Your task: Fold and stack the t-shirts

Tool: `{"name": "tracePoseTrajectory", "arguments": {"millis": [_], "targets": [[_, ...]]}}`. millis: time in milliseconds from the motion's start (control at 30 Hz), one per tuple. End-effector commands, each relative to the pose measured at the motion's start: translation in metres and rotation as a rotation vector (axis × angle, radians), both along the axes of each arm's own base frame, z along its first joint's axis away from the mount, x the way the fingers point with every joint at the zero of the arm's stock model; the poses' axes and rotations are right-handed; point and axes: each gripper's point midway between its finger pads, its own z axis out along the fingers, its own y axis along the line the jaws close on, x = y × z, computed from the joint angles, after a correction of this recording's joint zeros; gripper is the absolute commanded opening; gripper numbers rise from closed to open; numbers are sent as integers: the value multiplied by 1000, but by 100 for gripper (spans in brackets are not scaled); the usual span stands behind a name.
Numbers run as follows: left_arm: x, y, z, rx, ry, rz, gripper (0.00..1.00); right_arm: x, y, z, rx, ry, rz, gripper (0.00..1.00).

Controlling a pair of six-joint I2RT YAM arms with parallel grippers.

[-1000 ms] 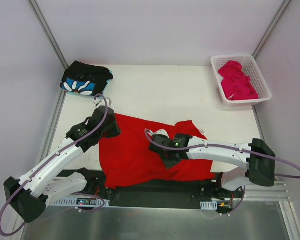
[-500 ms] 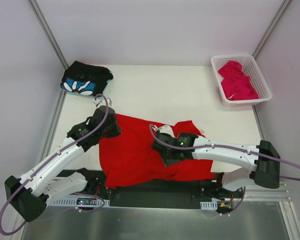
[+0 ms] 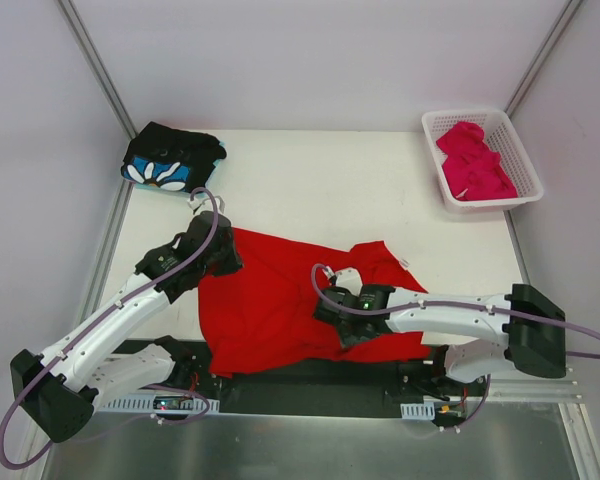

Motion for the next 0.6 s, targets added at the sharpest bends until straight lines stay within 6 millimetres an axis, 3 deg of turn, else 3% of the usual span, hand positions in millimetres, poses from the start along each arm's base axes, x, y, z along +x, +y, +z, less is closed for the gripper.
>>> {"name": "tracePoseTrajectory", "arguments": {"millis": [0,567], "targets": [[-1,-2,2,-7,-12,-4,1,-8,13,-6,18,7,-18,45],[-1,-3,-2,1,1,-17,1,-7,0,-20,-69,-20,-58,40]]}}
